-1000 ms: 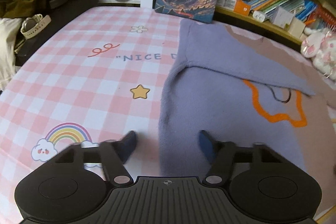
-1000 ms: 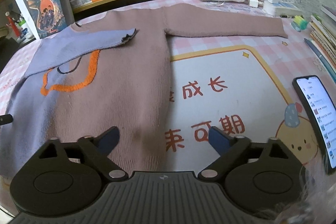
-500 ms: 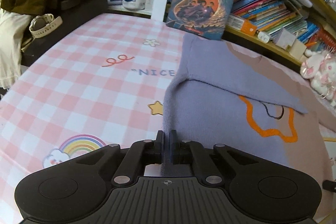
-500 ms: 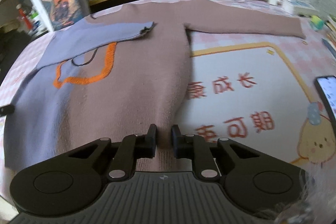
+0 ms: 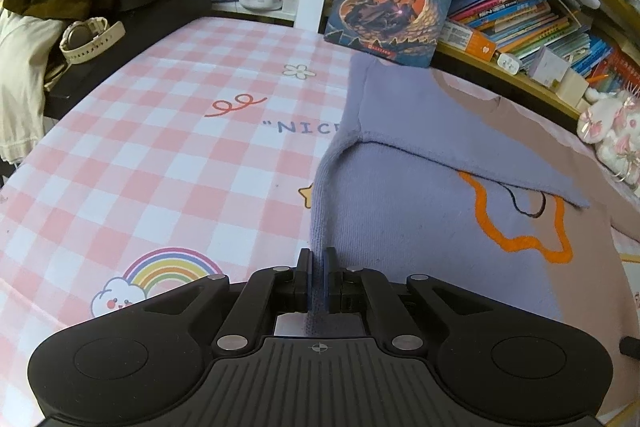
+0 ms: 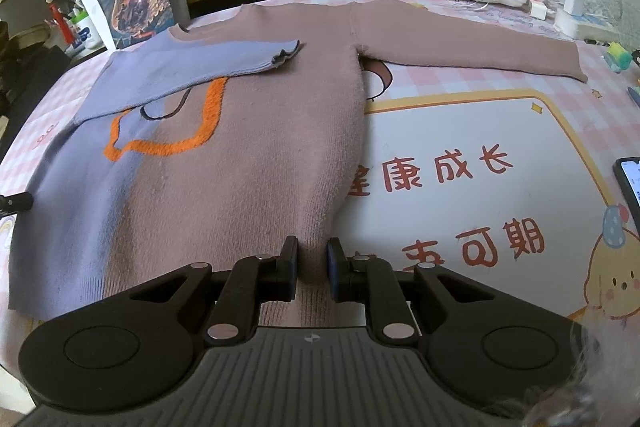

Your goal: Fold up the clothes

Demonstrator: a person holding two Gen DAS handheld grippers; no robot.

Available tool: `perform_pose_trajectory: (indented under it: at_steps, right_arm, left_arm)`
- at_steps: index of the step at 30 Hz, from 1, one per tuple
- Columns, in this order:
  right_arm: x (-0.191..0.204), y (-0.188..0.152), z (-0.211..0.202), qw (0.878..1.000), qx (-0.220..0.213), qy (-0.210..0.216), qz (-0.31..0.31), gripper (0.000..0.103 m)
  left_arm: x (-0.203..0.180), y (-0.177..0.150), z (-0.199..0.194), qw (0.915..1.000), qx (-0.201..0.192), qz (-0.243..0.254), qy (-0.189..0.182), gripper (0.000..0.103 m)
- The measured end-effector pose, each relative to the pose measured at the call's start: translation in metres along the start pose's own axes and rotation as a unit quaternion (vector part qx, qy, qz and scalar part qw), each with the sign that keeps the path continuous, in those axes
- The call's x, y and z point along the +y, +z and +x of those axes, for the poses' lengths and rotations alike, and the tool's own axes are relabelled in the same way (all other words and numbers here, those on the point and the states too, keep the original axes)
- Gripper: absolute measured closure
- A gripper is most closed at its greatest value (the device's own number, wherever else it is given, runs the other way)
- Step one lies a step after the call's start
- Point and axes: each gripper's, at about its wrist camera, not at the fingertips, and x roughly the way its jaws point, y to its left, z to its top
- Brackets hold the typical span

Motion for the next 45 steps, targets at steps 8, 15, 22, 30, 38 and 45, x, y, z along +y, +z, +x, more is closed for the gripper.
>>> perform_pose_trajectory:
  at_steps: [8, 15, 22, 30, 38, 45]
  right_arm:
    - [-0.001, 0.000, 0.000, 1.000, 0.003, 0.004, 0.000, 0.089]
    - [0.000, 0.000, 0.000, 1.000, 0.003, 0.002, -0.002, 0.089]
    - [0.002, -0.002, -0.001, 1.000, 0.003, -0.003, -0.003, 0.089]
    - [0.008, -0.003, -0.013, 0.999, -0.025, -0.020, -0.006, 0.055]
    - [0.016, -0.007, -0.028, 0.998, -0.054, -0.043, -0.007, 0.025]
    - [0.023, -0.017, -0.039, 0.996, -0.065, -0.059, -0.001, 0.017]
  left_arm:
    - [0.003, -0.001, 0.003, 1.0000, 0.004, 0.002, -0.002, 0.099]
    - [0.003, -0.001, 0.003, 1.0000, 0.003, 0.001, -0.004, 0.098]
    - [0.004, -0.001, 0.003, 1.0000, 0.003, 0.005, -0.001, 0.094]
    - [-0.003, 0.001, -0.017, 0.9992, -0.028, 0.023, 0.014, 0.070]
    - [-0.036, -0.003, -0.046, 0.9935, -0.077, 0.083, -0.009, 0.041]
    - [-0.055, -0.021, -0.051, 0.9915, -0.059, 0.108, -0.042, 0.030]
